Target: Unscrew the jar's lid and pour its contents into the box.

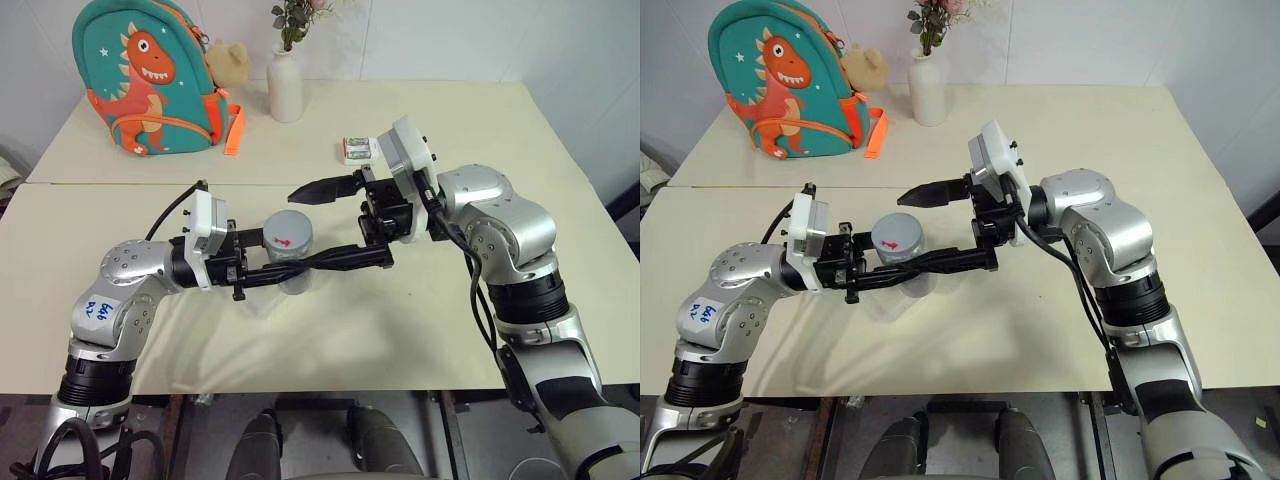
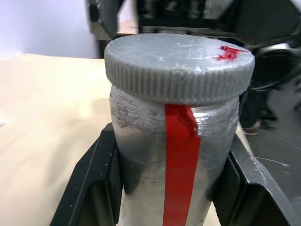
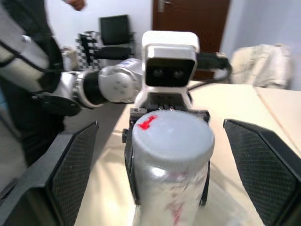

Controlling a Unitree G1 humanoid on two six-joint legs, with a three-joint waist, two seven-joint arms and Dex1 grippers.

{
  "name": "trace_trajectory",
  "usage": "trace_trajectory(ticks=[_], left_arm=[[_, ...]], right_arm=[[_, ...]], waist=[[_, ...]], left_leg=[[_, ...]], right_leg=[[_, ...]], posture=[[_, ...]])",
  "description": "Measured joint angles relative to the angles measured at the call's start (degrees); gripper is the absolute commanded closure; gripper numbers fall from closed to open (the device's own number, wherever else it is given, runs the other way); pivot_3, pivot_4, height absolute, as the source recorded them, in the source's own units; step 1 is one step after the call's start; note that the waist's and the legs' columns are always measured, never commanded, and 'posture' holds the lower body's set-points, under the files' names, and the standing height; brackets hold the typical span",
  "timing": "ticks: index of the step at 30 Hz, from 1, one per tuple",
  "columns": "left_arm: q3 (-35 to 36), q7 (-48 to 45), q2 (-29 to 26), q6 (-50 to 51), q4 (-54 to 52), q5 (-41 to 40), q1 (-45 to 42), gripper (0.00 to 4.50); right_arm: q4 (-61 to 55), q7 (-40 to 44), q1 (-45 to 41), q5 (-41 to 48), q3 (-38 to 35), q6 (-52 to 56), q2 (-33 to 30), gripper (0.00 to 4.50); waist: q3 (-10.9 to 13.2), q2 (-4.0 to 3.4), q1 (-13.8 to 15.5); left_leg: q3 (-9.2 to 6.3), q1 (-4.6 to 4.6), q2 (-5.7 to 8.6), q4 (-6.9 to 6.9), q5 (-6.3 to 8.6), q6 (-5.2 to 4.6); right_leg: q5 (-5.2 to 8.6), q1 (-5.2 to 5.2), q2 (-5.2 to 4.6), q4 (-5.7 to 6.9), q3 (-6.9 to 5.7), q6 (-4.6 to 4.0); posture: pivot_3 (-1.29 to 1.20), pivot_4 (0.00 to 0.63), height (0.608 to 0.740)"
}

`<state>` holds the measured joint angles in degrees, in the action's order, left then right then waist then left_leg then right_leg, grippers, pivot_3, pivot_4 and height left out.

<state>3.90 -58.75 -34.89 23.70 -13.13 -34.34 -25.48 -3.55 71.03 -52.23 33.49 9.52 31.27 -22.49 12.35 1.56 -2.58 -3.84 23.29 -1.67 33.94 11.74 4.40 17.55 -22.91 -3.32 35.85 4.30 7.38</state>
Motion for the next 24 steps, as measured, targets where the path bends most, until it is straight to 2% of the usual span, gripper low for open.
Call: trace_trajectory(ticks=[11,20,24], left_arm=[[-0.48,3.31,0.32,0.50,-2.19,0.21,0.52,2.50],[-0.50,4.76,0.32,0.82,-2.19,0.20,0.51,2.50],[-0.48,4.96,0.27,0.83,-2.16,0.20,0.60,2.50]], right_arm=[[1.94,-8.46,-0.90,-4.22,1.70,-1.20,5.93,0.01],[4.91,-7.75,-2.38,-5.56,1.71,-2.69,6.39,0.01],[5.74,-6.03,-2.65,-5.68,1.64,-4.01,4.64,0.01]], waist=[[0.00,0.00,-0.31],[0.00,0.00,-0.51],[0.00,0.00,-0.47]], left_leg=[[0.00,0.00,0.00,0.00,0.00,0.01],[0.00,0.00,0.00,-0.01,0.00,0.00],[0.00,0.00,0.00,-0.01,0.00,0.00]], right_leg=[[0.00,-0.01,0.00,0.02,0.00,0.00],[0.00,-0.02,0.00,0.03,0.00,0.00],[0.00,-0.02,0.00,0.02,0.00,0.00]], posture=[[0.00,0.150,0.740],[0.00,0.150,0.740],[0.00,0.150,0.740]])
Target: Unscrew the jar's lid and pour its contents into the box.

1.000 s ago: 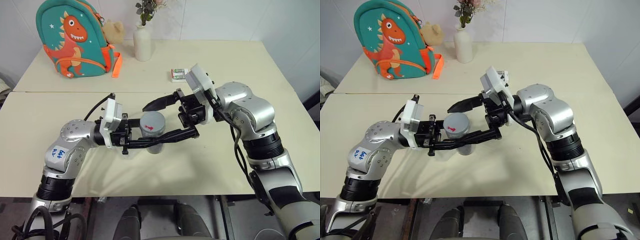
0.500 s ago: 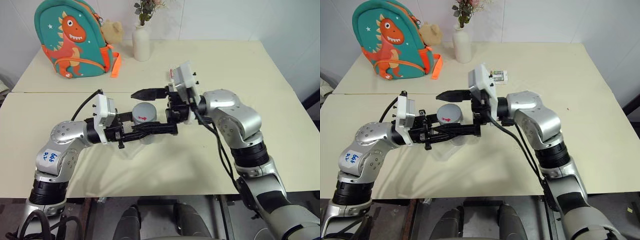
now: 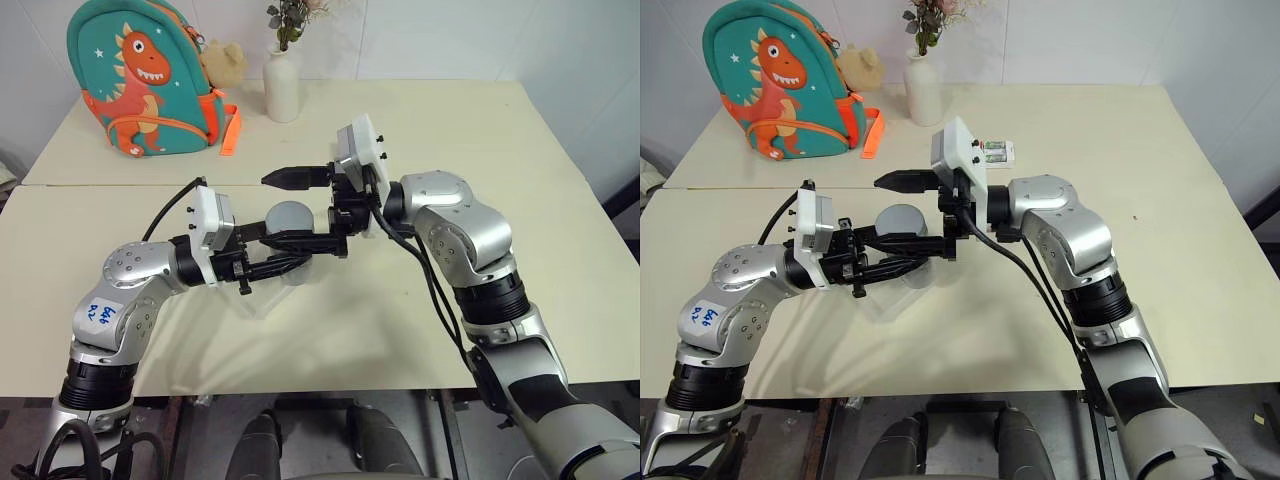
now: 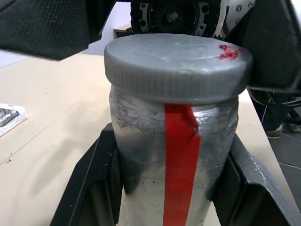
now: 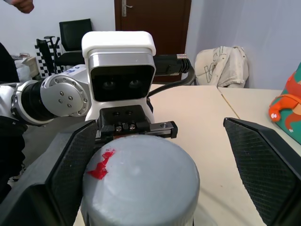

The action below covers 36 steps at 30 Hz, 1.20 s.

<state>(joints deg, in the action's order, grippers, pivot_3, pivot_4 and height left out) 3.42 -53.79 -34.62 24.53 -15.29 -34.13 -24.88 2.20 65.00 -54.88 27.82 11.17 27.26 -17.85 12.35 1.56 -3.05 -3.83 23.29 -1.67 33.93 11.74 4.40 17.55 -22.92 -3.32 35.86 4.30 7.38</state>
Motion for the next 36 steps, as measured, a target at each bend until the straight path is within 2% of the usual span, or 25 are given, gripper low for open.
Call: trace_trajectory(ticks=[8,11,16,20,24,28,36], left_arm=[[0.90,0.30,-0.09,0.29,0.58,0.01,0.14,2.50],[1.31,-1.22,-0.34,-0.13,-0.35,-0.55,0.50,2.50],[1.29,-1.82,-0.33,-0.15,-0.35,-0.54,0.80,2.50],[1.29,-1.83,-0.33,-0.15,-0.34,-0.54,0.80,2.50],[1.25,-1.74,-0.32,-0.14,-0.33,-0.52,0.79,2.50],[1.12,-1.66,-0.31,-0.14,-0.29,-0.51,0.76,2.50],[1.21,-0.82,-0.29,-0.14,0.18,-0.47,0.31,2.50]], right_arm=[[1.80,3.95,0.08,0.05,-0.69,-3.54,-7.26,0.01],[5.95,3.93,0.99,-1.46,-4.06,-3.55,-11.81,0.01],[4.36,8.68,2.05,3.31,-6.00,0.28,-13.07,0.01],[1.17,9.31,1.94,7.24,-6.91,4.06,-11.70,0.01],[-1.94,6.89,1.80,7.53,-5.68,5.21,-7.00,0.01],[-2.45,3.23,1.46,4.61,-2.14,4.82,-3.22,0.01],[-0.54,-1.25,-0.27,0.12,-0.08,2.72,1.36,0.01]], waist=[[0.00,0.00,-0.02],[0.00,0.00,0.19],[0.03,-0.03,-0.33],[0.02,-0.03,-0.24],[0.02,-0.03,-0.25],[0.02,-0.03,-0.11],[0.02,-0.03,-0.13]], left_leg=[[0.00,0.00,0.00,0.00,0.00,0.00],[0.04,0.00,0.01,0.01,0.00,0.00],[0.10,-0.02,-0.03,-0.01,0.02,-0.04],[0.10,-0.02,-0.04,0.02,0.02,-0.04],[0.11,-0.02,-0.04,0.04,0.02,-0.04],[0.11,0.00,-0.04,0.04,0.02,-0.03],[0.12,0.00,-0.04,0.03,0.02,-0.03]], right_leg=[[0.00,0.00,0.00,0.00,0.00,0.00],[0.00,0.01,-0.02,-0.04,0.03,0.00],[0.00,-0.04,0.04,0.01,0.15,0.00],[0.00,-0.05,0.06,0.05,0.16,0.00],[-0.01,-0.06,0.06,0.07,0.18,0.02],[-0.01,-0.07,0.06,0.05,0.18,0.01],[-0.01,-0.10,0.06,0.08,0.18,0.01]], posture=[[0.00,0.150,0.740],[0.00,0.150,0.740],[0.00,0.150,0.740],[0.00,0.150,0.740],[0.00,0.150,0.740],[0.00,0.150,0.740],[0.00,0.150,0.740]])
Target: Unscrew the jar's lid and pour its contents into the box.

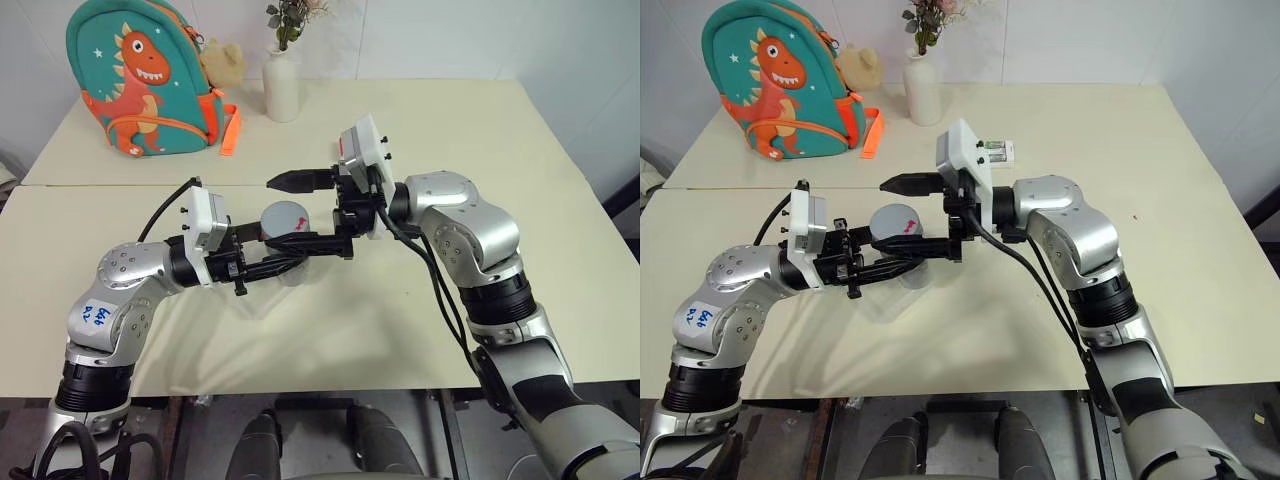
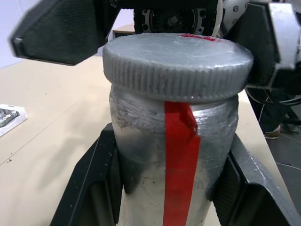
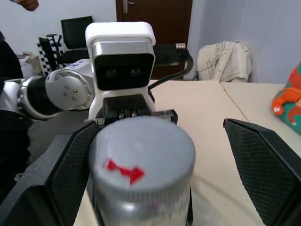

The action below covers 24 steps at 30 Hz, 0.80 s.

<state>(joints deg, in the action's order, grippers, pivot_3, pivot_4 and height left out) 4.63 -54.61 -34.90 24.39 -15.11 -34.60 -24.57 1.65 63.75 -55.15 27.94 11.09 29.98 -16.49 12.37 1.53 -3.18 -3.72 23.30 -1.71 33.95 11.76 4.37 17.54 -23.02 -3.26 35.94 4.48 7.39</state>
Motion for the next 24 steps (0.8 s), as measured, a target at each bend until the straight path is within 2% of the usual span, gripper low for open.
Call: trace_trajectory(ticks=[10,18,24], left_arm=[[0.55,1.54,0.01,0.04,0.34,0.04,-0.27,2.50],[0.58,2.26,0.00,0.17,0.63,0.46,-0.13,2.50],[0.49,0.32,0.00,-0.05,-0.04,0.30,0.33,2.50]], right_arm=[[3.46,0.07,-2.08,-1.41,0.05,-1.41,1.30,0.01],[3.99,3.68,-1.49,0.37,-0.84,-2.40,-4.75,0.01],[7.65,3.82,0.79,0.76,-7.54,-1.98,-11.33,0.01]], waist=[[0.00,0.00,0.01],[0.00,0.00,-0.04],[0.00,0.00,0.32]], left_leg=[[0.00,0.00,0.00,0.00,0.00,0.00],[0.02,0.00,0.00,-0.01,0.00,0.00],[0.11,0.01,0.02,0.00,0.00,-0.01]], right_leg=[[0.00,-0.02,0.00,0.01,0.00,0.00],[0.00,-0.02,0.00,0.02,0.02,0.00],[-0.01,-0.02,-0.01,-0.05,0.11,0.03]], posture=[[0.00,0.150,0.740],[0.00,0.150,0.740],[0.00,0.150,0.740]])
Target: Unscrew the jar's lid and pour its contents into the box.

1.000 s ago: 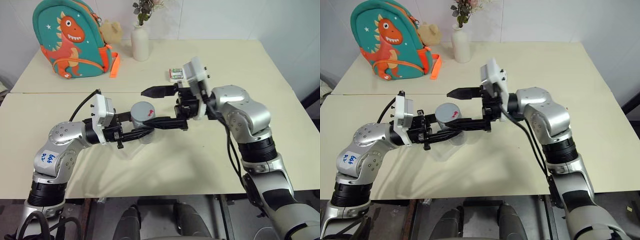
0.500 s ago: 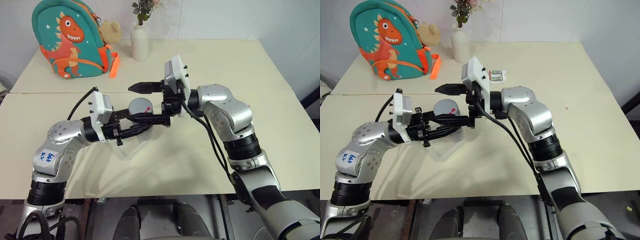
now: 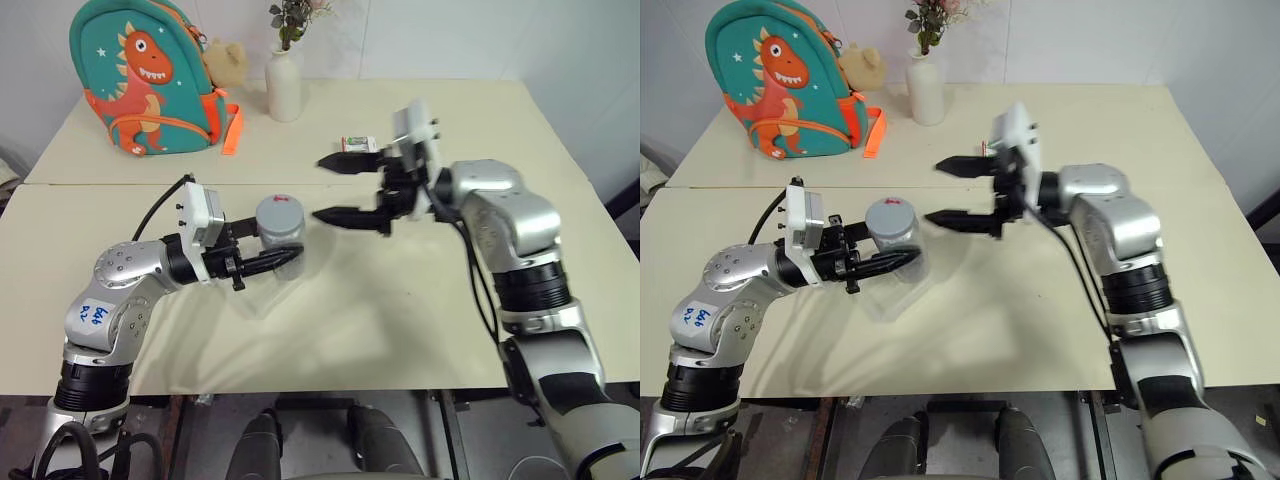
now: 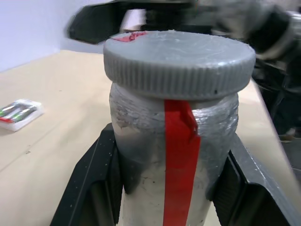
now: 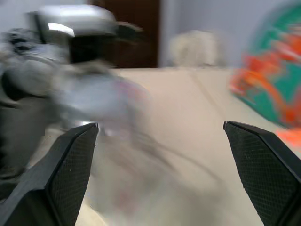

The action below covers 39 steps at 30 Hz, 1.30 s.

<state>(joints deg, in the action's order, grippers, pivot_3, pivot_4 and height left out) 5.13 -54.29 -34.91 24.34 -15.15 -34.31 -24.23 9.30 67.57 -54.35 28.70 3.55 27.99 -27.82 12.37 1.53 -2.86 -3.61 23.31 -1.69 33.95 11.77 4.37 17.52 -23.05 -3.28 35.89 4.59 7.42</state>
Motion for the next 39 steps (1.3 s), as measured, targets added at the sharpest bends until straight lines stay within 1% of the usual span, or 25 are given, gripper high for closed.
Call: trace_trajectory(ticks=[4,7,11,16,26,35,39], left_arm=[[-0.08,-0.51,0.02,-0.01,-0.02,0.00,-0.01,2.50],[-0.08,-0.66,0.01,-0.01,-0.02,0.00,0.00,2.50],[-0.08,-0.75,0.02,-0.01,0.00,0.01,0.00,2.50],[-0.09,-0.85,0.02,-0.01,0.05,0.02,-0.03,2.50],[-0.24,-0.63,0.30,-0.01,0.23,0.03,-0.42,2.50],[-0.23,0.25,0.31,0.01,0.47,0.12,-0.63,2.50],[-0.33,0.46,0.31,0.10,0.48,0.18,-0.62,2.50]], right_arm=[[-1.55,2.88,1.50,2.77,-1.12,2.46,-1.33,0.01],[-4.76,4.56,2.03,5.45,-1.16,5.41,-1.57,0.01],[-9.13,3.10,1.99,6.81,-0.27,7.32,1.24,0.01],[-11.09,-1.95,1.39,4.49,3.73,7.35,6.01,0.01],[-10.28,-6.76,-0.75,0.79,7.37,6.83,10.68,0.01],[-8.68,-6.90,-1.24,0.16,7.41,5.75,11.16,0.01],[-8.44,-6.17,-1.31,0.21,7.40,5.56,10.20,0.01]], waist=[[0.00,0.00,-0.51],[0.00,0.00,-0.51],[0.00,0.00,-0.50],[0.00,0.00,-0.40],[0.00,0.00,-0.42],[0.00,0.00,-0.43],[0.00,0.00,-0.34]], left_leg=[[0.16,-0.04,-0.04,-0.02,0.03,-0.05],[0.27,-0.01,-0.04,-0.02,0.03,-0.05],[0.31,-0.01,-0.04,0.01,0.03,-0.05],[0.34,0.02,-0.04,0.02,0.03,-0.05],[0.35,0.11,-0.04,0.01,0.03,-0.05],[0.35,0.11,-0.04,0.02,0.03,-0.05],[0.35,0.11,-0.03,0.02,0.03,-0.05]], right_leg=[[0.00,-0.08,0.05,0.06,0.19,0.00],[-0.02,-0.23,0.06,0.13,0.32,0.03],[-0.04,-0.24,0.06,0.14,0.37,0.07],[-0.05,-0.28,0.06,0.13,0.41,0.09],[-0.06,-0.41,0.06,0.18,0.42,0.10],[-0.06,-0.41,0.06,0.19,0.42,0.10],[-0.06,-0.41,0.06,0.18,0.42,0.10]], posture=[[0.00,0.150,0.740],[0.00,0.150,0.740],[0.00,0.150,0.740],[0.00,0.150,0.740],[0.00,0.150,0.740],[0.00,0.150,0.740],[0.00,0.150,0.740]])
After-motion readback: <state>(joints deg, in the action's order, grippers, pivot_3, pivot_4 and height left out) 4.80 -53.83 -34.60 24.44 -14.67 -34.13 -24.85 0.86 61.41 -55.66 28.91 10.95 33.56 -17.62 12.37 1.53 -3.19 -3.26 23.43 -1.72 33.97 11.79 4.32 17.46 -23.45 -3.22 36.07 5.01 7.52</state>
